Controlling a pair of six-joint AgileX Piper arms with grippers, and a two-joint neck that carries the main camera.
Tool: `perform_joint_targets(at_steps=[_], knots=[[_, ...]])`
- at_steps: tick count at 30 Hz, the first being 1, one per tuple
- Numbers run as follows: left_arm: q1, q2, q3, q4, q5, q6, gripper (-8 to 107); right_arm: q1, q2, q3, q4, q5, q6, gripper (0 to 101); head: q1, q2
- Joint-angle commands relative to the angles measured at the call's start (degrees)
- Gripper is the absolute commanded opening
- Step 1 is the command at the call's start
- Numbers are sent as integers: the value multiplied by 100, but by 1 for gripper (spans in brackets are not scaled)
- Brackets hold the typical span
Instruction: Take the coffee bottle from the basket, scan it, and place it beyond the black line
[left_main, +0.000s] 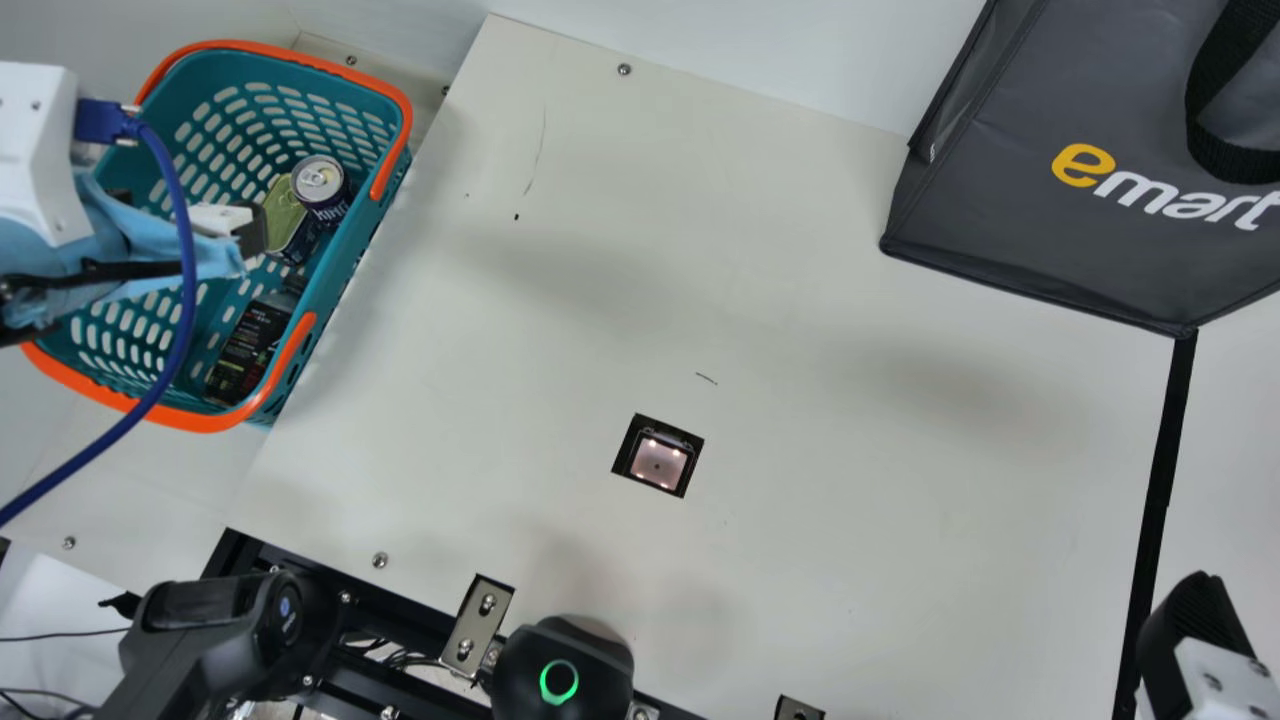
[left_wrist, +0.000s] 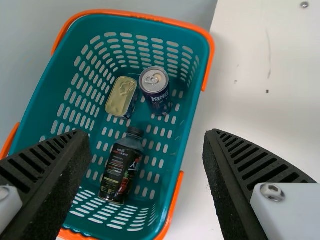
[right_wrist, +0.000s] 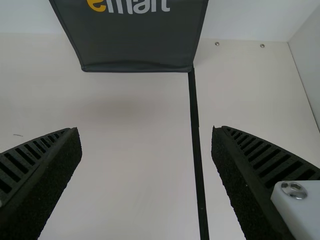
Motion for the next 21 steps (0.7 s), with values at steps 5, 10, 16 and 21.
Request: perform_joint_targets(at_steps=[5, 10, 16, 21], knots=[[537, 271, 122, -407, -203, 664, 90, 0, 0, 0, 0, 0, 0, 91, -96, 14], [937, 530, 191, -708, -336, 1214, 90, 0, 0, 0, 0, 0, 0, 91, -96, 14], [1376, 864, 223, -1103, -417, 1957, 90, 0, 0, 0, 0, 0, 0, 91, -96, 14], [1718, 1162, 244, -1426, -454, 2640, 90, 0, 0, 0, 0, 0, 0, 91, -96, 14]])
